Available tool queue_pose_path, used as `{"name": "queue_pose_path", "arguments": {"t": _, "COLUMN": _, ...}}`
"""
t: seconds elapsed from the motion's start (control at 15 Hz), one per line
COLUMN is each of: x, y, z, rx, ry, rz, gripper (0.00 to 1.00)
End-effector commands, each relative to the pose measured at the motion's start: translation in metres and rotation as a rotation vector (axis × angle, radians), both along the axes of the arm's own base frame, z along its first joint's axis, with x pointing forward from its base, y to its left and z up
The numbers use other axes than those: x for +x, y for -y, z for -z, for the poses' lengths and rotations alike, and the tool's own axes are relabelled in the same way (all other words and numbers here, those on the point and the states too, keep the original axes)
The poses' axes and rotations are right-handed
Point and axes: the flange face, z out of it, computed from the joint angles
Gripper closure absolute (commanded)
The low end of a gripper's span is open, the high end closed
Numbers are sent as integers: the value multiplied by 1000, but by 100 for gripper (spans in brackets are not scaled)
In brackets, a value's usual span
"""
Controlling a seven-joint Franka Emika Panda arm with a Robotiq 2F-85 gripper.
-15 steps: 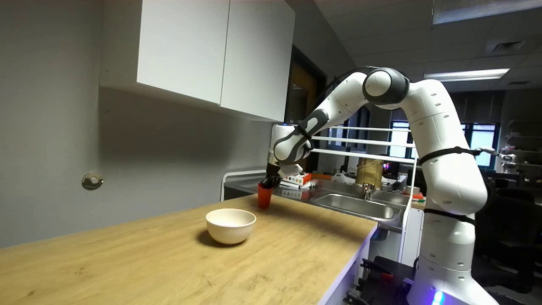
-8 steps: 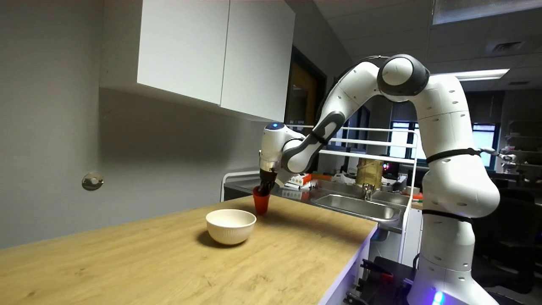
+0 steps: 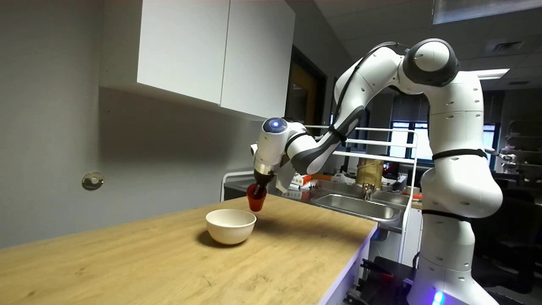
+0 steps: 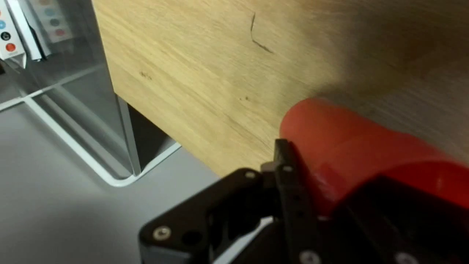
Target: Pick up the cup and pour its contents into the bowl
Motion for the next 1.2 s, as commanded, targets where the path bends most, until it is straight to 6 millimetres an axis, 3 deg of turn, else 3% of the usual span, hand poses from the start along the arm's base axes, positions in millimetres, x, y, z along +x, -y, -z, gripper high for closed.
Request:
{"name": "queue_pose_path", "arguments": {"t": 0.0, "x": -27, "y": -27, "z": -13, "rx": -78, "ry": 77, "rz": -75, "gripper": 99}}
{"name": "queue_pose_path", "arguments": {"t": 0.53, "x": -70, "y": -77, "z": 10, "rx": -276, "ry": 197, "rz": -282, "gripper": 99}}
{"name": "queue_pose_path", "arguments": {"t": 0.8, "x": -78, "y": -81, "z": 15, "rx": -407, "ry": 292, "rz": -388, "gripper": 99}}
{"name": "queue_pose_path", "arguments": {"t": 1.13, "x": -89, "y": -104, "z": 21, "rx": -499, "ry": 380, "rz": -445, "gripper": 99}}
